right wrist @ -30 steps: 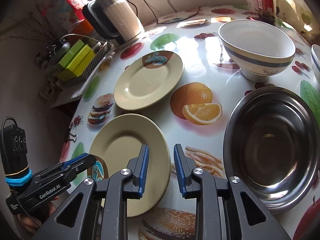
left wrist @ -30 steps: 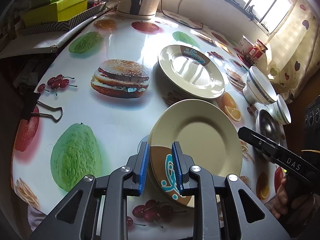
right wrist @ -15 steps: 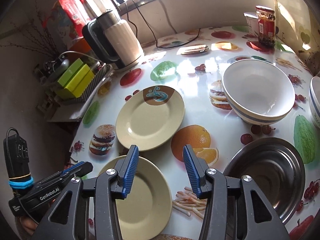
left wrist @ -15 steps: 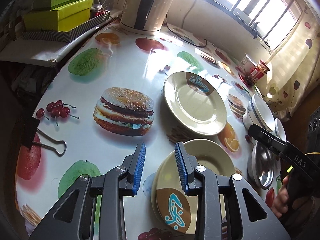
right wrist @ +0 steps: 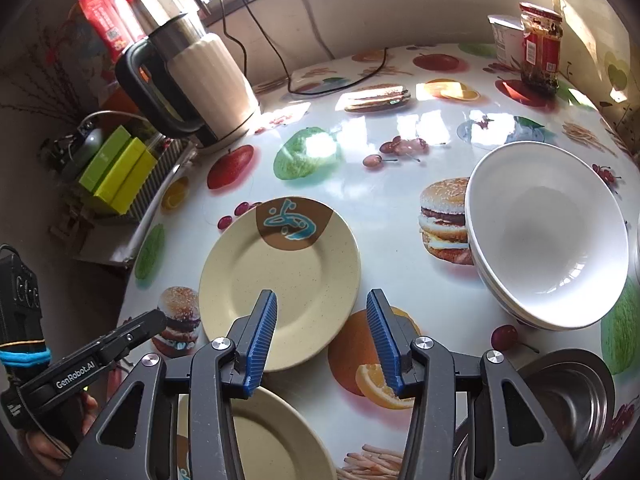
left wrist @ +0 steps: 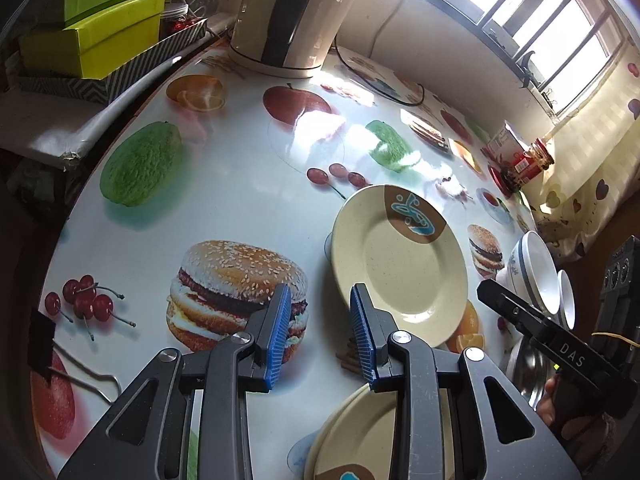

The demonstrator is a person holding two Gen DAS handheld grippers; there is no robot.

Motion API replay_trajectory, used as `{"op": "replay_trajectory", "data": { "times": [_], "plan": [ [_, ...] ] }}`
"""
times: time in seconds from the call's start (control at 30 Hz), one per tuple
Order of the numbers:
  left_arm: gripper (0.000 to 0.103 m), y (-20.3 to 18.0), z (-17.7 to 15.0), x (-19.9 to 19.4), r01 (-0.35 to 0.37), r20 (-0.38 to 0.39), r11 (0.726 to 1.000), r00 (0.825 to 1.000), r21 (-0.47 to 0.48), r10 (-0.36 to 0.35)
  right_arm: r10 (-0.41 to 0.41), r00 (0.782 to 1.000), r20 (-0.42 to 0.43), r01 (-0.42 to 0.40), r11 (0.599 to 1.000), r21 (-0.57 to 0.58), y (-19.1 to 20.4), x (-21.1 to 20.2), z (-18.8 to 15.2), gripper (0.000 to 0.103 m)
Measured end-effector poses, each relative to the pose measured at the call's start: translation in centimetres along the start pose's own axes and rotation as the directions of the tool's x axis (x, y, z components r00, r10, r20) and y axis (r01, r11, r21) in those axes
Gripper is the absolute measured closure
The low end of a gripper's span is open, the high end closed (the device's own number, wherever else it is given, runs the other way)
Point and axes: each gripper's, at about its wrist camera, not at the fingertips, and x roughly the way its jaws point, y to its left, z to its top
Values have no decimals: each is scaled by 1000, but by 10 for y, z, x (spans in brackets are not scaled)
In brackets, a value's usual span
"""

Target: Organize plates and bowls

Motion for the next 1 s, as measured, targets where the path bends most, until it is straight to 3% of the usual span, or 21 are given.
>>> {"op": "replay_trajectory", "data": {
  "times": [0.4, 1.0],
  "plan": [
    [71, 0, 21, 31, 3, -51, 1000, 999, 25, -2, -29, 998, -64, 30, 1000, 8, -6, 31, 4, 56],
    [71, -7, 28, 49, 3, -79, 999, 997, 39, 0, -16, 997, -81, 20, 999, 43, -15, 44, 10, 56]
  ]
}}
